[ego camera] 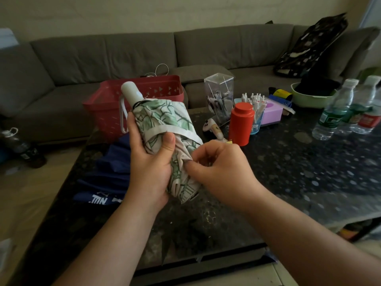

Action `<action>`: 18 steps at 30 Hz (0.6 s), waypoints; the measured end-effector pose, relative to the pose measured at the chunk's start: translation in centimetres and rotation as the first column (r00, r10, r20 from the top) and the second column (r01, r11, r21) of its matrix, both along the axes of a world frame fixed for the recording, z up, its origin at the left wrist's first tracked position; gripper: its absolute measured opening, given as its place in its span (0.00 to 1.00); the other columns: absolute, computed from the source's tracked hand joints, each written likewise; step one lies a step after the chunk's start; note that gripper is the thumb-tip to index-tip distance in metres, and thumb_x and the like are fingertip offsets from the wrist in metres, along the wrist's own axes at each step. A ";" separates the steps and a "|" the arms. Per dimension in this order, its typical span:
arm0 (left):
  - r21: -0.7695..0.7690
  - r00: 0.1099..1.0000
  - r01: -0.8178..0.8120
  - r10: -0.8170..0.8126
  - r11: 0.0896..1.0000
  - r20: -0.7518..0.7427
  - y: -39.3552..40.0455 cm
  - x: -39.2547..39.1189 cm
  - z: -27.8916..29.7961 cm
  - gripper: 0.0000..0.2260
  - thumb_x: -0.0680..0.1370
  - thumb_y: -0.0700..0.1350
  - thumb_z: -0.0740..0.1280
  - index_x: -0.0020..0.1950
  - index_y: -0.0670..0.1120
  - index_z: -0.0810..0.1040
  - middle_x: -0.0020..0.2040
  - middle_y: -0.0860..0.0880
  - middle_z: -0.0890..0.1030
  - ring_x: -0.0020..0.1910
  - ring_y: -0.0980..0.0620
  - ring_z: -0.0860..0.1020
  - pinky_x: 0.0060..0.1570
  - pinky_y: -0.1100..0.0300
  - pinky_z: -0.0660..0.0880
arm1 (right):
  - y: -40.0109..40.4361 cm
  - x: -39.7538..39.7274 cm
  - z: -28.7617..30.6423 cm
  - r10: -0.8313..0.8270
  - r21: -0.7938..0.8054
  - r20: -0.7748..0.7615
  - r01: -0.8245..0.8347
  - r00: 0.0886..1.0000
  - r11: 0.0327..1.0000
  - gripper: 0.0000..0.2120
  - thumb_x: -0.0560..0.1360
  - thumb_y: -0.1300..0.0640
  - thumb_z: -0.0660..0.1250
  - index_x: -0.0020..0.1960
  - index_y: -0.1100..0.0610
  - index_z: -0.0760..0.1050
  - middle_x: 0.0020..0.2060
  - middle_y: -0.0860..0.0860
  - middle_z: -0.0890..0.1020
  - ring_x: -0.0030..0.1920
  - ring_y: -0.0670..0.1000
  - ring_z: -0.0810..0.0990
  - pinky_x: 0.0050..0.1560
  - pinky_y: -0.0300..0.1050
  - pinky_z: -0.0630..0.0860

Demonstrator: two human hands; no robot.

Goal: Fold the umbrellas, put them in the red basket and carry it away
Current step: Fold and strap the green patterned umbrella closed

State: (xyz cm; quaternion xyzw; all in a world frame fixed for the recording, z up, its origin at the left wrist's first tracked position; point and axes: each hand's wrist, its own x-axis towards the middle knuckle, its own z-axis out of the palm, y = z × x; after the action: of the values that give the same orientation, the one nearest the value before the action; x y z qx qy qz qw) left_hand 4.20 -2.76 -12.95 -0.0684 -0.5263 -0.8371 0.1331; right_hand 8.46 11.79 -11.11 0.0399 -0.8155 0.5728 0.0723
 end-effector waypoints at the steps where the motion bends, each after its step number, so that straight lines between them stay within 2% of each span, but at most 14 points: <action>1: -0.010 1.000 0.001 -0.001 1.000 -0.009 -0.1 0.0 0.1 0.38 0.78 0.43 0.73 0.79 0.72 0.61 0.76 0.55 0.75 0.69 0.50 0.80 0.62 0.42 0.81 | 0.0 -0.1 0.0 0.007 -0.055 0.052 -0.004 0.999 0.998 0.04 0.76 0.57 0.76 0.44 0.56 0.84 0.39 0.55 0.87 0.38 0.54 0.86 0.40 0.50 0.86; 4: -0.025 0.999 0.033 -0.034 0.999 -0.040 -0.3 0.0 0.4 0.41 0.75 0.45 0.74 0.81 0.68 0.58 0.76 0.56 0.74 0.70 0.52 0.79 0.63 0.43 0.81 | -0.3 -0.3 0.4 0.138 -0.397 0.321 0.001 0.937 0.918 0.06 0.79 0.63 0.70 0.45 0.63 0.83 0.44 0.59 0.87 0.42 0.56 0.85 0.52 0.57 0.85; 6: -0.072 0.996 0.042 -0.048 0.997 -0.075 -0.7 0.1 0.6 0.42 0.74 0.45 0.74 0.80 0.69 0.58 0.75 0.59 0.74 0.71 0.54 0.78 0.64 0.45 0.80 | 0.4 -0.4 0.8 0.249 -0.409 0.332 -0.099 0.910 0.907 0.05 0.79 0.63 0.70 0.46 0.61 0.84 0.44 0.56 0.88 0.44 0.54 0.86 0.51 0.49 0.86; 8: -0.130 0.994 0.039 -0.051 0.991 -0.092 -1.2 0.3 0.7 0.42 0.73 0.45 0.74 0.80 0.70 0.57 0.75 0.59 0.74 0.71 0.55 0.78 0.65 0.45 0.80 | 1.5 -0.2 1.7 0.246 -0.278 0.257 -0.172 0.935 0.945 0.05 0.79 0.60 0.71 0.46 0.56 0.85 0.44 0.51 0.88 0.45 0.50 0.87 0.48 0.41 0.84; 11: -0.238 0.988 0.029 -0.064 0.971 -0.140 -1.5 0.5 0.6 0.42 0.74 0.44 0.76 0.77 0.73 0.58 0.78 0.59 0.71 0.73 0.56 0.76 0.68 0.42 0.78 | 2.7 -0.2 2.7 0.058 -0.107 0.072 -0.050 0.996 0.993 0.04 0.79 0.54 0.71 0.48 0.50 0.85 0.43 0.51 0.87 0.39 0.55 0.84 0.39 0.46 0.83; 12: -0.267 0.986 0.021 -0.064 0.964 -0.154 -1.4 0.6 0.5 0.42 0.74 0.43 0.76 0.76 0.73 0.58 0.78 0.59 0.71 0.73 0.56 0.76 0.68 0.43 0.77 | 2.6 -0.3 2.8 0.017 -0.065 -0.017 -0.018 1.000 0.998 0.04 0.79 0.51 0.71 0.50 0.48 0.84 0.43 0.52 0.86 0.39 0.54 0.83 0.39 0.47 0.83; 14: -0.313 0.982 0.002 -0.061 0.950 -0.180 -1.1 0.8 0.3 0.42 0.75 0.42 0.76 0.76 0.72 0.58 0.78 0.59 0.72 0.73 0.57 0.76 0.68 0.45 0.78 | 2.3 -0.8 2.3 -0.015 0.117 -0.179 0.037 0.984 0.992 0.07 0.78 0.42 0.69 0.53 0.42 0.82 0.46 0.49 0.81 0.44 0.47 0.81 0.44 0.42 0.82; 16: -0.353 0.977 -0.013 -0.064 0.935 -0.204 -0.7 0.9 0.2 0.42 0.75 0.42 0.77 0.76 0.73 0.58 0.78 0.59 0.72 0.72 0.58 0.76 0.68 0.46 0.78 | 2.0 -1.4 1.6 0.005 0.313 -0.207 0.061 0.978 0.948 0.15 0.75 0.31 0.64 0.52 0.39 0.80 0.50 0.44 0.77 0.50 0.44 0.77 0.50 0.40 0.78; 18: -0.379 0.975 -0.033 -0.054 0.925 -0.215 -0.5 1.0 0.1 0.42 0.74 0.44 0.77 0.75 0.74 0.58 0.77 0.60 0.73 0.72 0.59 0.76 0.69 0.47 0.78 | 1.9 -1.8 1.0 0.003 0.408 -0.133 0.052 0.991 0.911 0.22 0.74 0.25 0.60 0.44 0.42 0.80 0.46 0.44 0.76 0.50 0.47 0.76 0.52 0.47 0.76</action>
State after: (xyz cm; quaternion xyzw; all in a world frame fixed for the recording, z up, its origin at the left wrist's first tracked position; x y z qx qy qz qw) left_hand 5.24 -3.23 -12.80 -0.1887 -0.6601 -0.7068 0.1707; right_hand 6.64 13.68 -10.14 0.0814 -0.9116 0.3837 0.1227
